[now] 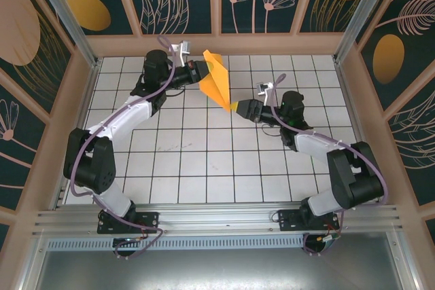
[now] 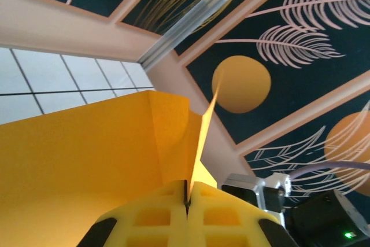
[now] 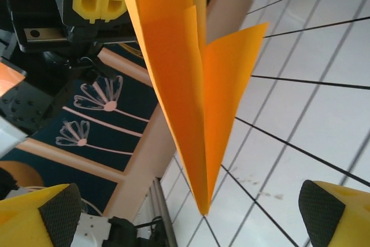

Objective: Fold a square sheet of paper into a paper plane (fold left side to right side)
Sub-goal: Turn over the paper at the center of the table.

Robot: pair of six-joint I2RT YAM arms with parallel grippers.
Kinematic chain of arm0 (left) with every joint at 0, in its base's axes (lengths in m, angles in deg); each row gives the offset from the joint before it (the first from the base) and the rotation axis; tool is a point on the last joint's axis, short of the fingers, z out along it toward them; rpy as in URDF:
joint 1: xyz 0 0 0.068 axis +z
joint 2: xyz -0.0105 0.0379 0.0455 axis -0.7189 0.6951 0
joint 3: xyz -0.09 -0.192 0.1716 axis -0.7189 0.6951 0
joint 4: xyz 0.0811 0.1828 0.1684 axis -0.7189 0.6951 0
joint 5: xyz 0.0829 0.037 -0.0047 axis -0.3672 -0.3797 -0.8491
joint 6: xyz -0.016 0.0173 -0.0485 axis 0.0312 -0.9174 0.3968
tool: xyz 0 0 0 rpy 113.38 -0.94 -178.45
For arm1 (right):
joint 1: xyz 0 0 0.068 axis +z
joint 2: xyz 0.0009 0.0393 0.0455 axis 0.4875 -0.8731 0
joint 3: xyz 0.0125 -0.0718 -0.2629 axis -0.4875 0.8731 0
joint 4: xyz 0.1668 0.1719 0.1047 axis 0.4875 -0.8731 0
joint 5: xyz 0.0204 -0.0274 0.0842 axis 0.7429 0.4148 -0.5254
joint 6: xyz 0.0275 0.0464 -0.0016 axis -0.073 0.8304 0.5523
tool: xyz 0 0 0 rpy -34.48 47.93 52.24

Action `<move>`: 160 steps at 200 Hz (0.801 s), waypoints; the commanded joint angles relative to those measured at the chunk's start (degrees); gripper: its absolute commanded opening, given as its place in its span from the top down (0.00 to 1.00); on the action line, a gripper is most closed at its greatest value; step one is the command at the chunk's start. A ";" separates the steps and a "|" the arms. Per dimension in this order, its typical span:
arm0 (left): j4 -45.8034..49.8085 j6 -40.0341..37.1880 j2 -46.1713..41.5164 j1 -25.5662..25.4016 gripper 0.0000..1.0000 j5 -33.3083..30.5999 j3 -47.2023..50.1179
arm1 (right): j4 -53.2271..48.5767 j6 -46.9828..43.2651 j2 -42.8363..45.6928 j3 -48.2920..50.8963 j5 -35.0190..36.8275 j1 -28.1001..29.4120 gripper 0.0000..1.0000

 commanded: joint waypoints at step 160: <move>-3.53 4.09 -1.73 -0.24 0.83 5.73 2.93 | 0.87 -1.57 -4.07 -10.95 -0.73 0.97 0.88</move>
